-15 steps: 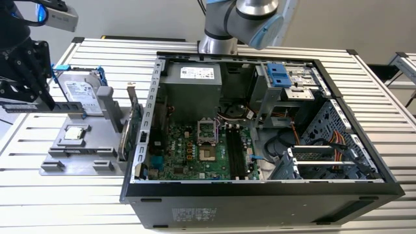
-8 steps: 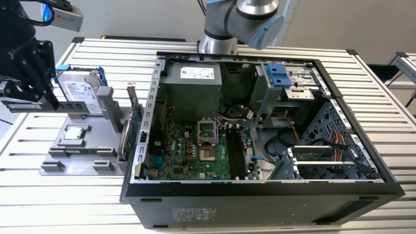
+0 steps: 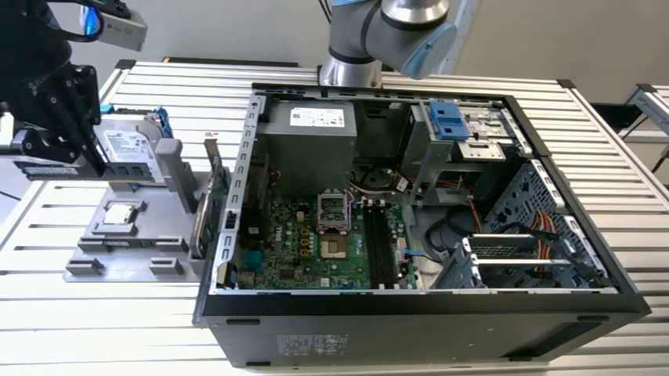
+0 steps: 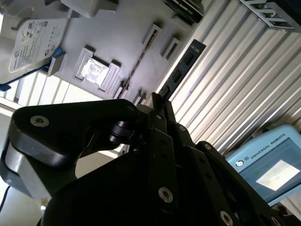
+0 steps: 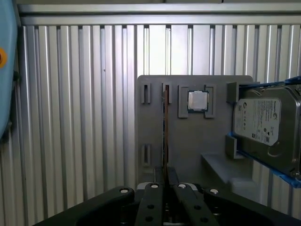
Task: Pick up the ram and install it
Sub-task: 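Pick up the ram and move it above insertion slot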
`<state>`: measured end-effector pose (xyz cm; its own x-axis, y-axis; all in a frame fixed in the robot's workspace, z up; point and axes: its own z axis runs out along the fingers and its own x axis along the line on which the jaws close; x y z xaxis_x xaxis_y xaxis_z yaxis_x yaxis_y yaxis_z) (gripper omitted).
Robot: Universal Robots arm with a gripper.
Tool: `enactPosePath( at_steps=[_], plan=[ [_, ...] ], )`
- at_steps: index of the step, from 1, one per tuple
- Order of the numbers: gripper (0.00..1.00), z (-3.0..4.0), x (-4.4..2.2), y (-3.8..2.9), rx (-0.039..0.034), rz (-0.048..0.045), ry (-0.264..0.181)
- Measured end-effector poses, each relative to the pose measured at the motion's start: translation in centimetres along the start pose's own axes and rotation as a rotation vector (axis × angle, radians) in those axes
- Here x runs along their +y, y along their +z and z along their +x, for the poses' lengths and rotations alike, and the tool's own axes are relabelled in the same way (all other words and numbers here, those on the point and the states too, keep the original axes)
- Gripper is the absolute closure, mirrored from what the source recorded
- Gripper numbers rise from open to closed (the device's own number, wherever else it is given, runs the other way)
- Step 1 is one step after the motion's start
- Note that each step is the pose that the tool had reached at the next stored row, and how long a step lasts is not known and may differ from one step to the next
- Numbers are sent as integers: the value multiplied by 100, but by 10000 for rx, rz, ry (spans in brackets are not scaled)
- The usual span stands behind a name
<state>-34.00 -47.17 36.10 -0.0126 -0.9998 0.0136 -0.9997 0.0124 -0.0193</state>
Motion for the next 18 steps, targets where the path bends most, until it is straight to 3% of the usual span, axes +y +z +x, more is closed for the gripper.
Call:
enactPosePath(
  at_steps=[11,18],
  plan=[
    [100,-10,-175,3,-1,1,0],
    [100,-18,-235,-13,1,-1,0]
  ],
)
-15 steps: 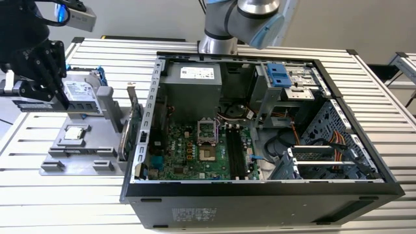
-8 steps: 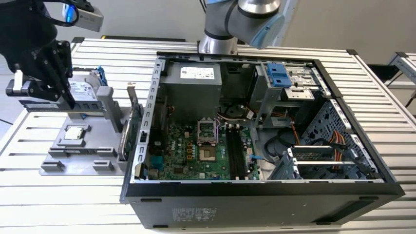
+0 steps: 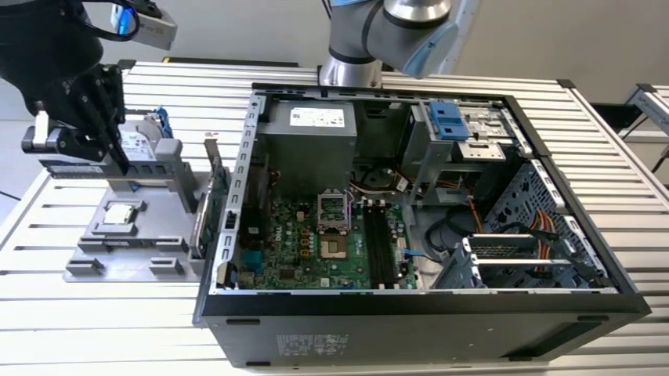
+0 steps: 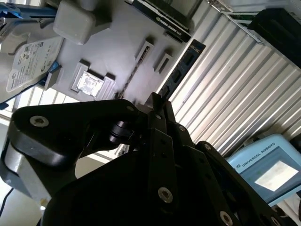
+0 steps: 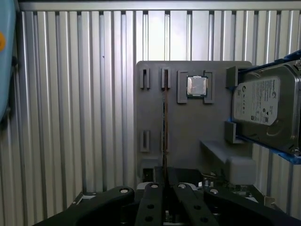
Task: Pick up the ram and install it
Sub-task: 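Pick up the ram and move it above insertion slot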
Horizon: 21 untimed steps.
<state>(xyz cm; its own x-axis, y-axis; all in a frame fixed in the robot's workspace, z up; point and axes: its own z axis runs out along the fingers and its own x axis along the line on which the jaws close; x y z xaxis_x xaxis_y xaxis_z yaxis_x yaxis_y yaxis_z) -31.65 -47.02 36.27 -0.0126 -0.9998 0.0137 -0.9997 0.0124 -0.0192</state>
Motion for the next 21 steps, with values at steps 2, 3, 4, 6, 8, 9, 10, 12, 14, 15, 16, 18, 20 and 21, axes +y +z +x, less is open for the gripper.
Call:
enactPosePath(
  at_steps=[2,3,4,6,8,9,10,12,14,15,16,18,20,21],
  plan=[
    [100,-2,-11,-11,-1,2,0],
    [100,-2,-18,-15,-2,2,0],
    [100,-3,-27,-18,-1,1,-1],
    [100,-6,-45,-23,-1,1,0],
    [100,-8,-66,-26,-1,1,0],
    [100,-9,-77,-27,-2,2,0],
    [100,-11,-86,-28,-2,2,0],
    [100,-12,-105,-30,-2,2,0],
    [100,-15,-133,-31,-1,1,0],
    [100,-16,-142,-31,-1,1,0],
    [100,-17,-152,-31,-1,1,0],
    [100,-18,-171,-31,-1,1,0],
    [100,-21,-192,-30,-2,2,0],
    [100,-22,-201,-31,-1,1,0]
  ],
)
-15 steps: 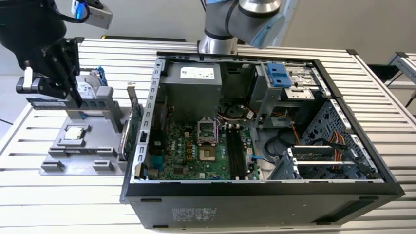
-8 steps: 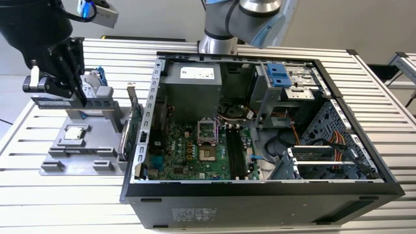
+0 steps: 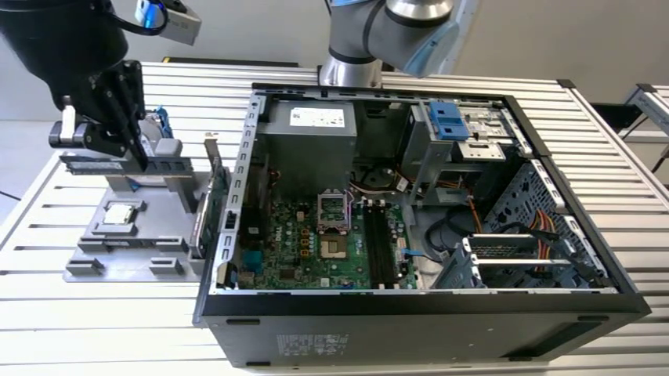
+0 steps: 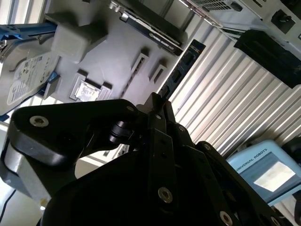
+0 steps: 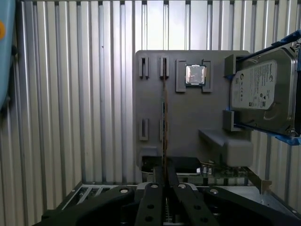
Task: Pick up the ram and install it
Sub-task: 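Pick up the ram and move it above insertion slot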
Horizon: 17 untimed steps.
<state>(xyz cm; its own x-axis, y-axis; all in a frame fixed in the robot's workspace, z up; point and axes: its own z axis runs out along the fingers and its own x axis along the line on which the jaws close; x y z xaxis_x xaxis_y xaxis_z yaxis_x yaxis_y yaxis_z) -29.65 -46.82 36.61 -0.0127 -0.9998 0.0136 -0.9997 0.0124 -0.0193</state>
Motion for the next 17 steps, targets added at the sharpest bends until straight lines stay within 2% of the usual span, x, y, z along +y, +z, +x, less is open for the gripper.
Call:
enactPosePath(
  at_steps=[17],
  plan=[
    [100,-18,-195,3,0,0,0]
  ],
)
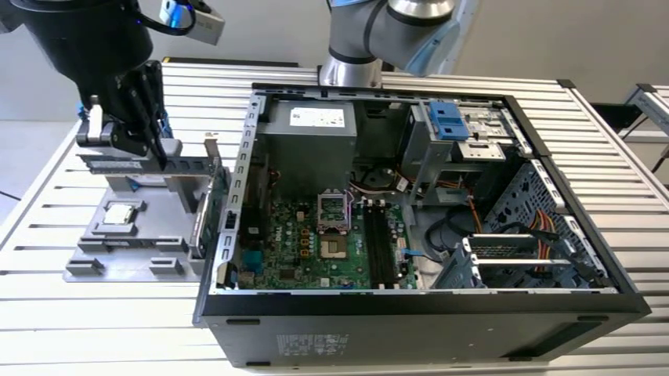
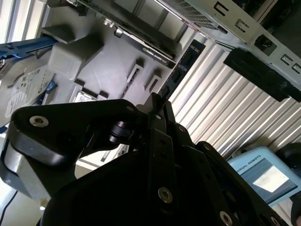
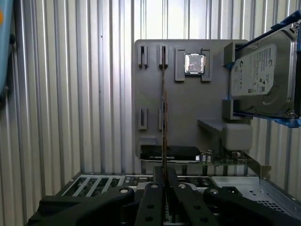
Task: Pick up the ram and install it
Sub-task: 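Pick up the ram and move it above insertion slot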
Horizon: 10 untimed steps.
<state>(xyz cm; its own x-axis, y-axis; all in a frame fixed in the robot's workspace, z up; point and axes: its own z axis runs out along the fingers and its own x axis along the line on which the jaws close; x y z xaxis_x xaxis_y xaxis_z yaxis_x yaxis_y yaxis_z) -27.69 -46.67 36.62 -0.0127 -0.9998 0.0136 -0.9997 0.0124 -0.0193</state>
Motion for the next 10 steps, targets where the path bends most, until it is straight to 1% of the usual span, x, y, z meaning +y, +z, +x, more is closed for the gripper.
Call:
enactPosePath(
  at_steps=[10],
  plan=[
    [100,-11,-126,3,-1,1,-1]
  ],
)
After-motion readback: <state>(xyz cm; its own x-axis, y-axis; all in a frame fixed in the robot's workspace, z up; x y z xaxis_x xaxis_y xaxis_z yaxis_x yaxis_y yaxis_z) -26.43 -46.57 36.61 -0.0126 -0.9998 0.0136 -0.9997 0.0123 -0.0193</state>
